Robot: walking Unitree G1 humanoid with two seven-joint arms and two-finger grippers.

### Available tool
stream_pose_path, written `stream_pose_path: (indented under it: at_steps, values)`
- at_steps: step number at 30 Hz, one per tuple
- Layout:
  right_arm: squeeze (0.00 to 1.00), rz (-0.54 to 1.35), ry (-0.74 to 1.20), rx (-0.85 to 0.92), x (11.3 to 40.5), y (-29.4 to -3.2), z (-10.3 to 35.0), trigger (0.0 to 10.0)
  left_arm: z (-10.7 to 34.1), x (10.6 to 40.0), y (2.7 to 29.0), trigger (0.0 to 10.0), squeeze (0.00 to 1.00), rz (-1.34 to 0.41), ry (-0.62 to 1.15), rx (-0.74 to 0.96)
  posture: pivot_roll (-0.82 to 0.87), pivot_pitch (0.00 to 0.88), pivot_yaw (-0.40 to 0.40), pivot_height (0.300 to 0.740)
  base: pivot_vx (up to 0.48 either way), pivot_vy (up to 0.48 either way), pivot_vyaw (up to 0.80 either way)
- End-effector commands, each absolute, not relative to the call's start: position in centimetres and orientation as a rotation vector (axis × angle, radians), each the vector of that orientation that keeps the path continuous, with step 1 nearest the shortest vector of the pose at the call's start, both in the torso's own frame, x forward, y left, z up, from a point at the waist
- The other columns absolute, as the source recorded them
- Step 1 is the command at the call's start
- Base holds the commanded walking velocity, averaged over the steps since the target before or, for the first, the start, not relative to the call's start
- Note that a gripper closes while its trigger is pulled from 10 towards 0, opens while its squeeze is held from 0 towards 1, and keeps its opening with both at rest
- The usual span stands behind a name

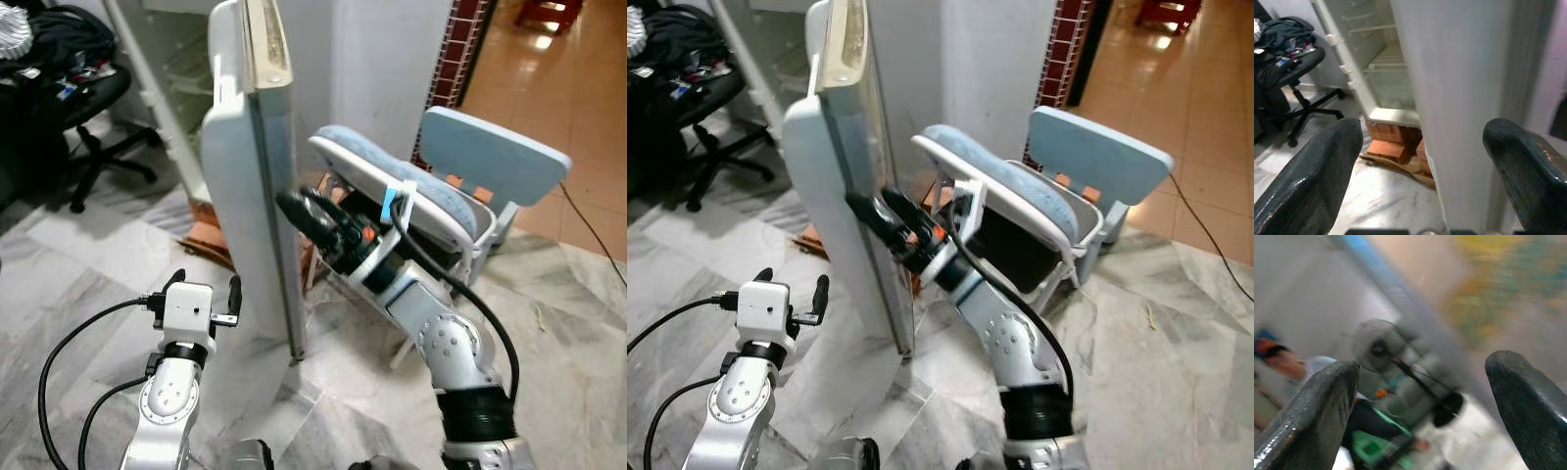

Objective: Restocking fridge

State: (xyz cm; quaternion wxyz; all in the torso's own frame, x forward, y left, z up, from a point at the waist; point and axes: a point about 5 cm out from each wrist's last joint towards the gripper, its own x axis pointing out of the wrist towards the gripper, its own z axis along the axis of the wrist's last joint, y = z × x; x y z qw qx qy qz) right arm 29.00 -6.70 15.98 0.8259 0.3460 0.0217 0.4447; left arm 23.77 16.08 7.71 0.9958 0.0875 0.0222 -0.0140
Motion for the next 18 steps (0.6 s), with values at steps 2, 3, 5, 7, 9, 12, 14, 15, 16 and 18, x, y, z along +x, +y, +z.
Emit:
stream_pose_path:
  at_steps: [2,3,5,7,9,12,14,15,16,18]
  values:
    - [0.0,0.87,0.085,0.677,29.2,-7.3,15.0,10.0,7.4,23.6,16.2,10.0,0.0,-0.032,0.064,0.181,-0.01,0.089,0.042,0.74,0.0,0.0,0.0]
    - [0.0,0.786,0.11,0.624,29.5,-8.2,13.9,10.0,7.4,23.7,16.2,10.0,0.0,-0.034,0.066,0.181,-0.01,0.087,0.043,0.74,0.0,0.0,0.0]
    - [0.0,0.72,0.123,0.563,29.7,-9.0,13.0,10.0,7.3,23.7,16.2,10.0,0.0,-0.036,0.068,0.182,-0.01,0.087,0.043,0.74,0.0,0.0,0.0]
    - [0.0,0.678,0.137,0.516,29.6,-9.5,12.2,10.0,7.3,23.7,16.2,10.0,0.0,-0.037,0.068,0.183,-0.01,0.085,0.044,0.74,0.0,0.0,0.0]
    - [0.0,0.618,0.153,0.453,29.3,-10.4,11.3,10.0,7.3,23.8,16.2,10.0,0.0,-0.032,0.071,0.181,-0.01,0.084,0.044,0.74,0.0,0.0,0.0]
    - [0.0,0.587,0.155,0.414,29.0,-10.9,10.8,10.0,7.2,23.8,16.4,10.0,0.0,-0.013,0.079,0.172,-0.01,0.085,0.045,0.74,0.0,0.0,0.0]
    - [0.0,0.593,0.173,0.374,28.6,-10.8,10.4,10.0,7.2,23.8,16.6,10.0,0.0,0.006,0.088,0.165,-0.01,0.085,0.045,0.74,0.0,0.0,0.0]
    - [0.0,0.611,0.177,0.343,28.3,-10.6,10.2,10.0,7.1,23.8,16.7,10.0,0.0,0.012,0.091,0.164,-0.01,0.085,0.045,0.74,0.0,0.0,0.0]
    - [0.0,0.626,0.178,0.323,28.0,-10.5,10.0,10.0,7.1,23.9,16.7,10.0,0.0,0.013,0.093,0.165,-0.01,0.085,0.045,0.74,0.0,0.0,0.0]
    - [0.0,0.597,0.168,0.301,27.9,-10.5,9.7,10.0,7.0,23.9,16.7,10.0,0.0,0.012,0.098,0.164,-0.03,0.078,0.05,0.74,0.0,0.285,0.0]
